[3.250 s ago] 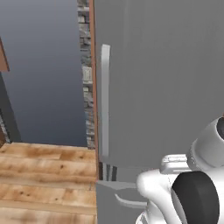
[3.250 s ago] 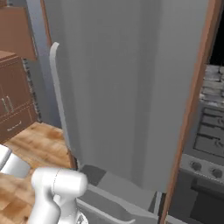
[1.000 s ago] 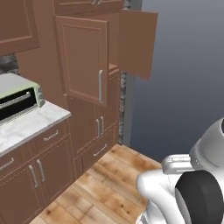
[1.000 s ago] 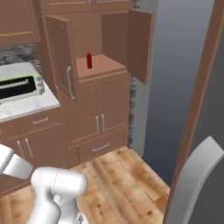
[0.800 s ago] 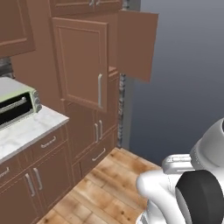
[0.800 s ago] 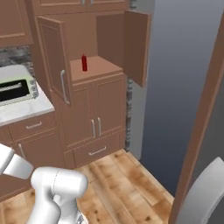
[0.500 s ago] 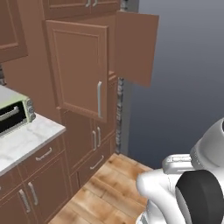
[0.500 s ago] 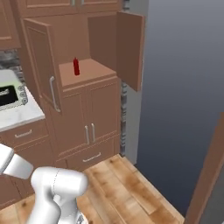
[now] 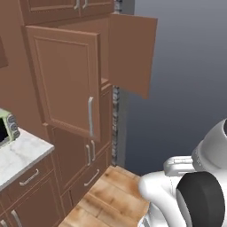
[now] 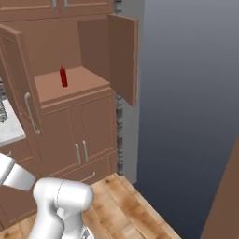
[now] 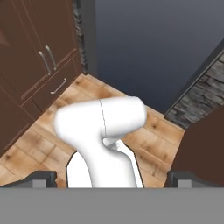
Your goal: Take 2 condiments from the cabinet and move them on the counter near the stove.Make sure the condiments are lined up with each other, next to each other.
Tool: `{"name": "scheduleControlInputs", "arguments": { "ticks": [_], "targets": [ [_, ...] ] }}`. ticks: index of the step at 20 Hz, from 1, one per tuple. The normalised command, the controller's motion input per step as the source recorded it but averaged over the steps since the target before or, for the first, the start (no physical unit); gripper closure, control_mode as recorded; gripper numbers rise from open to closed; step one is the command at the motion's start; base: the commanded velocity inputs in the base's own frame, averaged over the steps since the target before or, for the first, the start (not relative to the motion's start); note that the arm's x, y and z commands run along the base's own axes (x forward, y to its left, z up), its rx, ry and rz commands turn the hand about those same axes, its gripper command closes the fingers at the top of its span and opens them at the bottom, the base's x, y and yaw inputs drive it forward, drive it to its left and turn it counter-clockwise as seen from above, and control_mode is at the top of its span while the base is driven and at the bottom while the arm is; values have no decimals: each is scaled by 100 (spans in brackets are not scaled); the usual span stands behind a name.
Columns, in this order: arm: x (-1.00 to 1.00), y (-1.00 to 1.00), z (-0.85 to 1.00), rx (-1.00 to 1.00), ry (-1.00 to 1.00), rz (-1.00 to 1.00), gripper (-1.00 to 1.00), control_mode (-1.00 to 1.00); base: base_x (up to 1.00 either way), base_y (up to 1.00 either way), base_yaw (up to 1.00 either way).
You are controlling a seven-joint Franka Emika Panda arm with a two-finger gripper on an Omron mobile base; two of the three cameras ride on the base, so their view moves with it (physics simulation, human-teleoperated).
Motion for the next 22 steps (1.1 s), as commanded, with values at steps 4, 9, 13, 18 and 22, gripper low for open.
{"name": "scheduleControlInputs", "arguments": {
  "ticks": [4,9,13,18,22],
  "targets": [
    [0,0,0,0,0,0,-100,100,57,-12,-7],
    [0,0,0,0,0,0,-100,100,62,-12,-5],
    [0,0,0,0,0,0,-100,100,71,-12,-2],
    [0,0,0,0,0,0,-100,100,80,-8,0],
    [0,0,0,0,0,0,-100,100,79,0,4]
  ]
}}
